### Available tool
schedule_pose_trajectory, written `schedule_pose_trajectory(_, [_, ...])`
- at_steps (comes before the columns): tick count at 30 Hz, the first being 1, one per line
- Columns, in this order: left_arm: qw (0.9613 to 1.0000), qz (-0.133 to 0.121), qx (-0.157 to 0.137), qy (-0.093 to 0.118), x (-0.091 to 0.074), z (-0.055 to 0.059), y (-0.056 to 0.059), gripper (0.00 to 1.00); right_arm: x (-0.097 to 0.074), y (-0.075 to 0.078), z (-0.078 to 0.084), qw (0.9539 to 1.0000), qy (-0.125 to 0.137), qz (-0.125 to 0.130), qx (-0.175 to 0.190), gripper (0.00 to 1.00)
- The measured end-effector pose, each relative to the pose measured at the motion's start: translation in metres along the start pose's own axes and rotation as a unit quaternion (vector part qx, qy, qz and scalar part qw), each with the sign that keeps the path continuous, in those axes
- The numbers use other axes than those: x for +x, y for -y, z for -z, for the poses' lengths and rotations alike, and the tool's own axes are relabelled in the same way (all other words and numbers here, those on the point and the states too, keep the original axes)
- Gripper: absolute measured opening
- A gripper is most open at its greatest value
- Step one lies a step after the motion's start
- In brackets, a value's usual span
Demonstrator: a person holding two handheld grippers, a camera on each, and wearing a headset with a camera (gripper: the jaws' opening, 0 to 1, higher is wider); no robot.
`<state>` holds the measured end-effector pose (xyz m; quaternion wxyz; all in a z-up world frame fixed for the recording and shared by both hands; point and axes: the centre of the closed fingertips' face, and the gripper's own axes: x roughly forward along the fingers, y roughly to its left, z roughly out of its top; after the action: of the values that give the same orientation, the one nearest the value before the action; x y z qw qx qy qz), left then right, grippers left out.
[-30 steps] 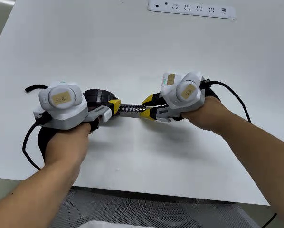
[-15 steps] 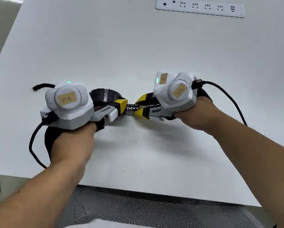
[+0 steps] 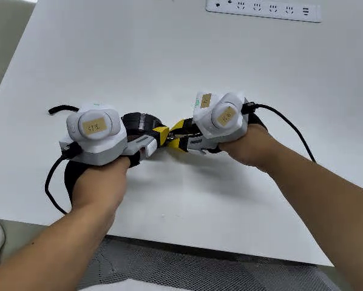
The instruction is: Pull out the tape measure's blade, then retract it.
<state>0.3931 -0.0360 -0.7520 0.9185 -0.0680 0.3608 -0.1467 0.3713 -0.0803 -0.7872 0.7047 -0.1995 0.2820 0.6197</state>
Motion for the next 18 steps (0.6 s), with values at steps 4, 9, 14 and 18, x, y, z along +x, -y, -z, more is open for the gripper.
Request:
schedule_pose_trajectory(4, [1.0000,0.000,-0.003,-0.001,0.0005,0.0002,-0.0001,0.56,0.0006,0.0006,0.0006,1.0000,-0.001,0.002,0.002,0.11])
schedule_pose_trajectory(9, [1.0000,0.002,-0.004,-0.004,0.0010,0.0003,-0.0001,0.57,0.0008,0.0004,0.0008,1.0000,0.000,0.002,0.004,0.11])
schedule_pose_trajectory(14, [1.0000,0.001,-0.002,-0.005,0.0007,0.0001,0.0005,0.58,0.0006,-0.0003,0.0011,1.0000,-0.004,0.008,0.002,0.12])
schedule_pose_trajectory(18, [1.0000,0.001,0.000,0.000,0.0004,0.0000,0.0006,0.58,0.0005,-0.0001,0.0013,0.9999,-0.005,0.012,0.011,0.12])
